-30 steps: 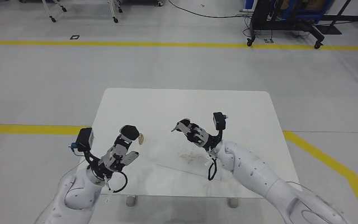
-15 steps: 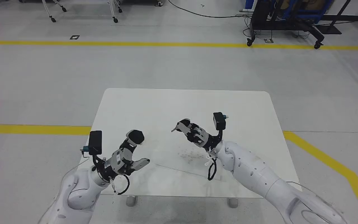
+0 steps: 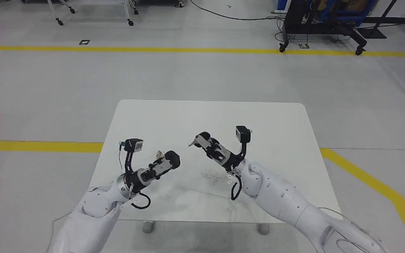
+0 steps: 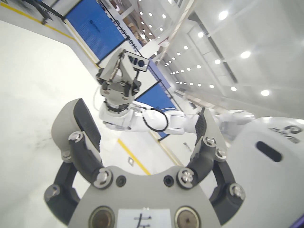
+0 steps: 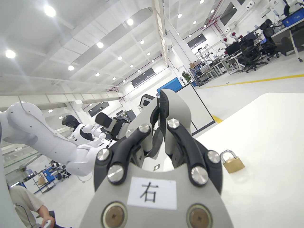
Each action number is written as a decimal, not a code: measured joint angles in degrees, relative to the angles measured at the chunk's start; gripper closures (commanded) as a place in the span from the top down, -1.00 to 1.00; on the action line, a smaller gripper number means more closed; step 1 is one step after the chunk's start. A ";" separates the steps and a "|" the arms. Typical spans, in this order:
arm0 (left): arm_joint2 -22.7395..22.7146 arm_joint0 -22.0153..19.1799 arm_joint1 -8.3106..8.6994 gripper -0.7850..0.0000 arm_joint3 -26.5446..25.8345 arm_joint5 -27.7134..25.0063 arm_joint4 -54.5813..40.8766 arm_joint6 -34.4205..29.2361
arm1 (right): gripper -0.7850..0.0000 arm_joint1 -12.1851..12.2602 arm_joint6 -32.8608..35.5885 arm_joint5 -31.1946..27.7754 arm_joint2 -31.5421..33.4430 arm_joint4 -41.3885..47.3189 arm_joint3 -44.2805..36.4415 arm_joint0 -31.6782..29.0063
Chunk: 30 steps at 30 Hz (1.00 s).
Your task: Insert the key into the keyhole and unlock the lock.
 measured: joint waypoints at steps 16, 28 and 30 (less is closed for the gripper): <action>1.27 -1.25 -1.08 -0.02 -0.61 -1.52 18.39 11.81 | -1.00 -2.50 17.90 0.00 -0.31 15.84 2.07 1.63; 0.63 0.09 -1.35 0.26 -1.46 1.32 23.32 18.13 | -1.00 -3.14 22.70 0.00 3.38 16.87 0.29 -0.14; 0.64 0.17 -1.36 0.25 -1.44 1.28 22.78 18.04 | -1.00 -3.14 23.83 0.00 3.82 17.32 -0.36 -0.61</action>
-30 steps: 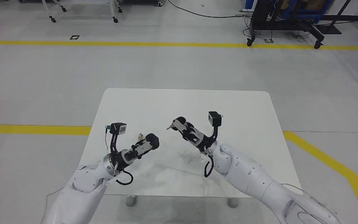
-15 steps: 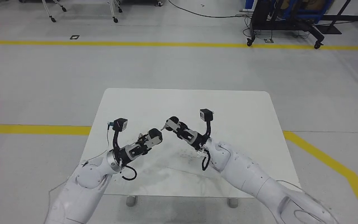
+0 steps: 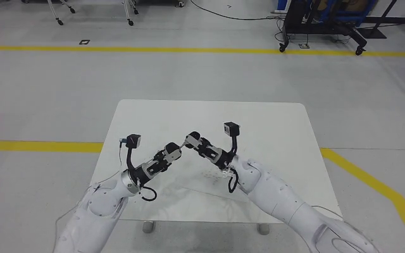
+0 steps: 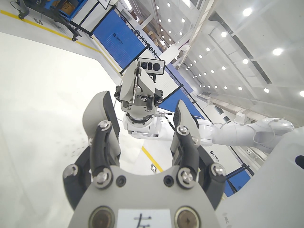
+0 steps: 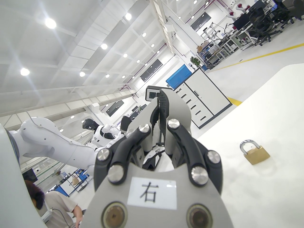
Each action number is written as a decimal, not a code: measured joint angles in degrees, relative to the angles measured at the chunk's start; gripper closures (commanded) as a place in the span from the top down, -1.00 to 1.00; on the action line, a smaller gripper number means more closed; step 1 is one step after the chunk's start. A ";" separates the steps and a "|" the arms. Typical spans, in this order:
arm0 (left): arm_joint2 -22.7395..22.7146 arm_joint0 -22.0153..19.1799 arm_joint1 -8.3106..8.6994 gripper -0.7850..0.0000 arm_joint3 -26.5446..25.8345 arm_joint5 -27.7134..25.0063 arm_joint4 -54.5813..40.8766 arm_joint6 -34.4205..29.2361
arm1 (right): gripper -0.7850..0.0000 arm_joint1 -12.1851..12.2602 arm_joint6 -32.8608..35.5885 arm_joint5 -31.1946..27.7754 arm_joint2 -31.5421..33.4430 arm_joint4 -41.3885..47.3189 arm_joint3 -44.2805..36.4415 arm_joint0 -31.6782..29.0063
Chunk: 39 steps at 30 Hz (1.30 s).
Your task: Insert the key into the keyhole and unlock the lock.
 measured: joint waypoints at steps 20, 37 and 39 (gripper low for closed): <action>0.12 -0.07 -0.12 -0.33 -0.50 2.47 2.92 0.67 | -1.00 -1.63 10.16 0.00 4.04 4.21 1.36 -1.19; -0.11 -0.29 -0.19 -1.00 -0.40 3.26 2.03 0.34 | -1.00 -2.84 14.84 0.00 7.20 4.39 1.28 -2.53; -0.12 -0.28 -0.20 -1.00 -0.43 3.32 1.99 0.34 | -1.00 -2.95 15.19 0.00 7.53 4.38 1.25 -2.69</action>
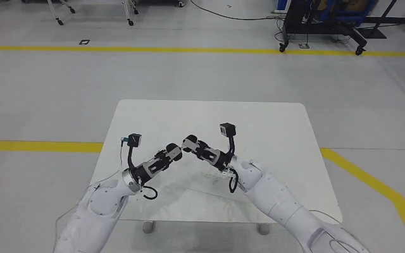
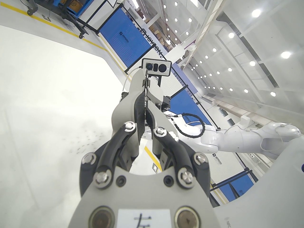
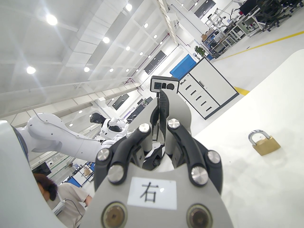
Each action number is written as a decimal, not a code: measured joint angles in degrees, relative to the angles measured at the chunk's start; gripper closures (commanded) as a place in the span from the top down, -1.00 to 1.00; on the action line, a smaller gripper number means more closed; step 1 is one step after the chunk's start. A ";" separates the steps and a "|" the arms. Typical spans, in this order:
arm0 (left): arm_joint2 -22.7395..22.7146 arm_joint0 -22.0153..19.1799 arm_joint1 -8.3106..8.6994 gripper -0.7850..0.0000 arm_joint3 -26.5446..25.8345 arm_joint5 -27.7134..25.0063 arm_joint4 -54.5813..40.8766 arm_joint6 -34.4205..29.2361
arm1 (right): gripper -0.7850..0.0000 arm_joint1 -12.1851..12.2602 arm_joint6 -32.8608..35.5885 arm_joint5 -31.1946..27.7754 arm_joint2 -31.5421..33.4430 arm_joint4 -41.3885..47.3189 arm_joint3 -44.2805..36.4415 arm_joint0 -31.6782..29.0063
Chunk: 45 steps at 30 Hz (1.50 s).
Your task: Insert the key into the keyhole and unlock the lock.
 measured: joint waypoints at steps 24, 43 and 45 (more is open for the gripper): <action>-4.59 2.82 0.45 -1.00 -2.77 -0.57 7.61 4.56 | 1.00 2.72 -0.87 2.25 8.87 -19.12 -5.52 -2.34; -2.42 3.67 1.18 -1.00 -7.71 -0.52 30.51 -0.51 | 0.66 9.17 22.68 13.85 19.38 -34.99 -26.62 -12.12; -1.92 3.28 1.20 -1.00 -7.30 -1.24 30.03 -1.11 | 0.51 9.18 22.96 12.13 18.80 -33.88 -25.79 -11.59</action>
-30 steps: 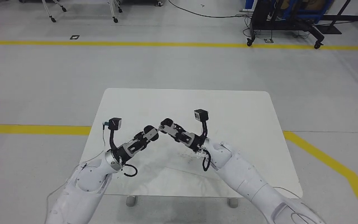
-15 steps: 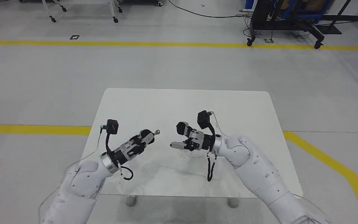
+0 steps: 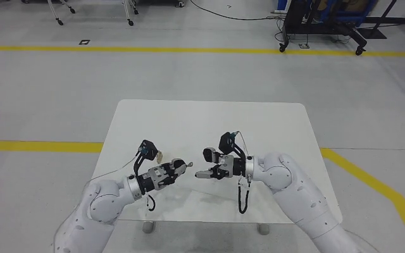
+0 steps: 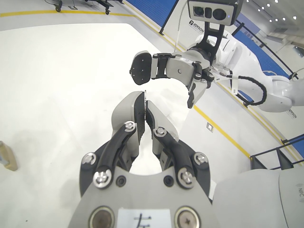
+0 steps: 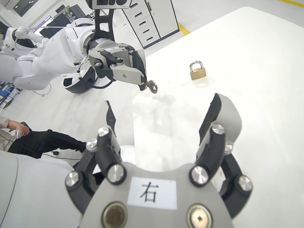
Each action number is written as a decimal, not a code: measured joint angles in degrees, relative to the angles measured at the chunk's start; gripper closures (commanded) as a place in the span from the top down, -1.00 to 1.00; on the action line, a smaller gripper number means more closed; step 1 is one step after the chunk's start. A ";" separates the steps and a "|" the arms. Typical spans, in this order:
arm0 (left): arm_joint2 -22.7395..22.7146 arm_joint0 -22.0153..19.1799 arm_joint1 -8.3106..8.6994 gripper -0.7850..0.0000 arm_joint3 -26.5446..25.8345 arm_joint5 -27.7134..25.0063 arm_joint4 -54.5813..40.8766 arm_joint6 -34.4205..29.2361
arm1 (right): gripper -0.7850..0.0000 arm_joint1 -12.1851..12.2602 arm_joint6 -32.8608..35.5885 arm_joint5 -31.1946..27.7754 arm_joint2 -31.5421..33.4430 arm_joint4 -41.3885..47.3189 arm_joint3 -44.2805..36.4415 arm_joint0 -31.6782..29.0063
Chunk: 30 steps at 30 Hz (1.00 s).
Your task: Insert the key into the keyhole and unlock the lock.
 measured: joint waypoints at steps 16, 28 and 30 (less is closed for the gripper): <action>2.25 -2.65 0.50 -1.00 2.14 -3.30 -7.98 -4.95 | -0.15 0.43 6.53 -11.44 -5.16 17.86 11.61 6.80; 3.53 -3.15 0.62 -1.00 2.15 -3.17 -6.68 -3.68 | -0.82 0.49 8.82 -11.01 -8.70 23.04 14.35 9.43; 3.65 -3.19 0.66 -1.00 2.11 -3.02 -6.57 -3.66 | -1.00 0.52 9.01 -10.71 -9.03 23.34 14.53 9.73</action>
